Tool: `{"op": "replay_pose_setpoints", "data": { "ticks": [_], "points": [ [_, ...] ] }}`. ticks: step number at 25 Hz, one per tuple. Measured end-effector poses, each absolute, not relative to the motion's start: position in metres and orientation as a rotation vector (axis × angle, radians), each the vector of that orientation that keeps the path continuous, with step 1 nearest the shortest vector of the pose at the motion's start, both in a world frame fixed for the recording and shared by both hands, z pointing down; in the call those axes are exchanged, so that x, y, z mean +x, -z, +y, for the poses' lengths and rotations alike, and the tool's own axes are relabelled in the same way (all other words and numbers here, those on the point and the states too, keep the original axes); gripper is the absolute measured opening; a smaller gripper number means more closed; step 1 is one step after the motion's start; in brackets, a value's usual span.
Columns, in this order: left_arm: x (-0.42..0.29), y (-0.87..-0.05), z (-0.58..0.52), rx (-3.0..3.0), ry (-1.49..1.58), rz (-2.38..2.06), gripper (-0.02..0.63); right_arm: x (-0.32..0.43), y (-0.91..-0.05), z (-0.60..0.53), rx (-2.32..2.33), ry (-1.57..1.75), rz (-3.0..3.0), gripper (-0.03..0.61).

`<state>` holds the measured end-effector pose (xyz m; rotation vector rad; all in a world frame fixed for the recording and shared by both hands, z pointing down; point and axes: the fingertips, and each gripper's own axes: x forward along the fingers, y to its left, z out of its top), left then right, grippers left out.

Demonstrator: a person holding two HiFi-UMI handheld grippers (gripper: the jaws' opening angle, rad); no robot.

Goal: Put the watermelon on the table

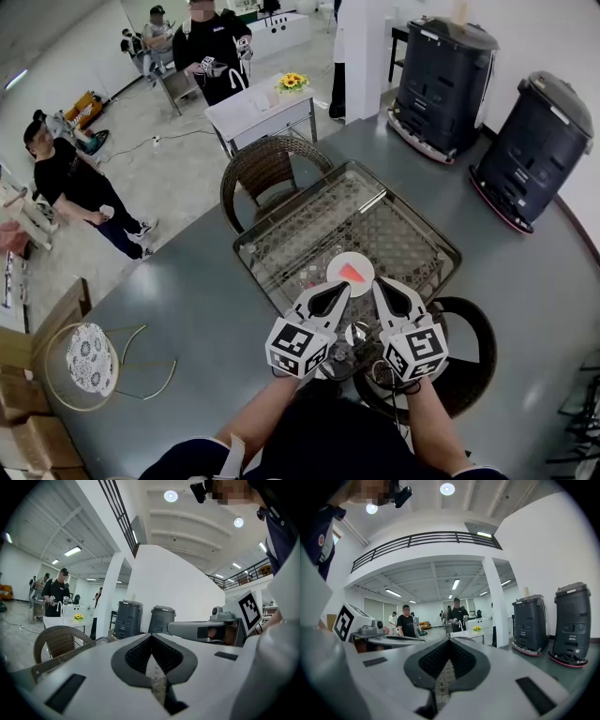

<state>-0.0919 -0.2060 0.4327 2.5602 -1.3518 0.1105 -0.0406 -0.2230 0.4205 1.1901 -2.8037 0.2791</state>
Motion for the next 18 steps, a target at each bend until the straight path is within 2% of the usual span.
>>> {"op": "replay_pose_setpoints", "data": {
  "ticks": [18],
  "points": [
    [-0.0899,-0.4291,-0.2031,2.558,-0.101,-1.359,0.005,-0.0396,-0.4190,-0.2198,1.179,-0.270,-2.815,0.000]
  ]
}}
